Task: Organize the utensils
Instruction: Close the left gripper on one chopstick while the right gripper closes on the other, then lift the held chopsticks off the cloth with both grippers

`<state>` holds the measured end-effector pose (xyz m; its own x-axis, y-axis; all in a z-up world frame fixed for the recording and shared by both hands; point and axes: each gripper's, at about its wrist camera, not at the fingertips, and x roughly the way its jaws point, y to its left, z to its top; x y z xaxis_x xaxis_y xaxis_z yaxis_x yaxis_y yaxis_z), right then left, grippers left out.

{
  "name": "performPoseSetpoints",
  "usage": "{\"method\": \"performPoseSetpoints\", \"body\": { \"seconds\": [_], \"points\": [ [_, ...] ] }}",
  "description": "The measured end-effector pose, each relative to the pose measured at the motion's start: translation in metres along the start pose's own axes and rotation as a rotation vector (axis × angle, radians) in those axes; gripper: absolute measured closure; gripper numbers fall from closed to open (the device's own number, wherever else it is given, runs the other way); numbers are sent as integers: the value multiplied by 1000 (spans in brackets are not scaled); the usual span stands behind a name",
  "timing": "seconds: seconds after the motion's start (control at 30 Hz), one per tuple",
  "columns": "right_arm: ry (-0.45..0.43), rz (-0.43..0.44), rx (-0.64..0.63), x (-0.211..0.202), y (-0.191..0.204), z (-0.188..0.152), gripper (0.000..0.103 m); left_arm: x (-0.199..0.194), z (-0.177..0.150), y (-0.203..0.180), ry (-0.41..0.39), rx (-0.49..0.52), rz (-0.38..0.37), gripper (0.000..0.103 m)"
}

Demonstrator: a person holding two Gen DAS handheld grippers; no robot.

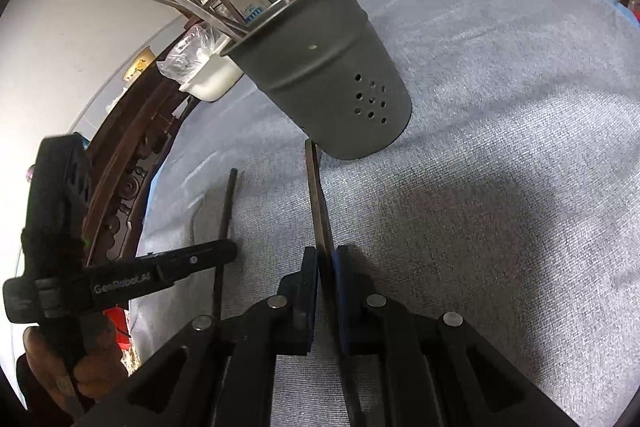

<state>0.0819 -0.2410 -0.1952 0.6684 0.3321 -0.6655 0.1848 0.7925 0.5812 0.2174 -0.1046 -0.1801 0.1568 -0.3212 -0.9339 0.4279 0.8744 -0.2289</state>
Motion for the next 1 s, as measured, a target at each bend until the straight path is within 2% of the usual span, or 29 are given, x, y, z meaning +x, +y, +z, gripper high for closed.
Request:
{"method": "performPoseSetpoints", "body": {
  "seconds": [0.17,0.33,0.5,0.6,0.7,0.77,0.8,0.83,0.87,0.93,1.0],
  "points": [
    [54,46,52,10,7,1,92,-7,-2,22,19,16,-34,91],
    [107,73,60,26,30,-2,91,-12,-5,36,53,81,-75,91],
    [124,19,15,32,48,-2,91,-15,-11,46,78,117,-102,90],
    [126,-13,-6,31,51,2,88,-16,-13,49,89,114,-111,84],
    [115,-47,-39,29,55,10,81,-18,-15,58,84,88,-123,73],
    [110,-59,-64,29,59,16,66,-21,-12,67,72,71,-111,70],
    [101,-64,-73,28,61,19,62,-22,-10,69,69,62,-110,70],
    [85,-69,-85,27,63,21,49,-23,-9,70,67,52,-110,70],
    [71,-72,-98,26,67,23,47,-24,-7,74,63,41,-109,70],
    [65,-79,-135,30,76,28,49,-28,-1,82,58,15,-97,70],
    [74,-105,-161,36,82,32,66,-30,6,94,51,-9,-78,70]
  ]
}}
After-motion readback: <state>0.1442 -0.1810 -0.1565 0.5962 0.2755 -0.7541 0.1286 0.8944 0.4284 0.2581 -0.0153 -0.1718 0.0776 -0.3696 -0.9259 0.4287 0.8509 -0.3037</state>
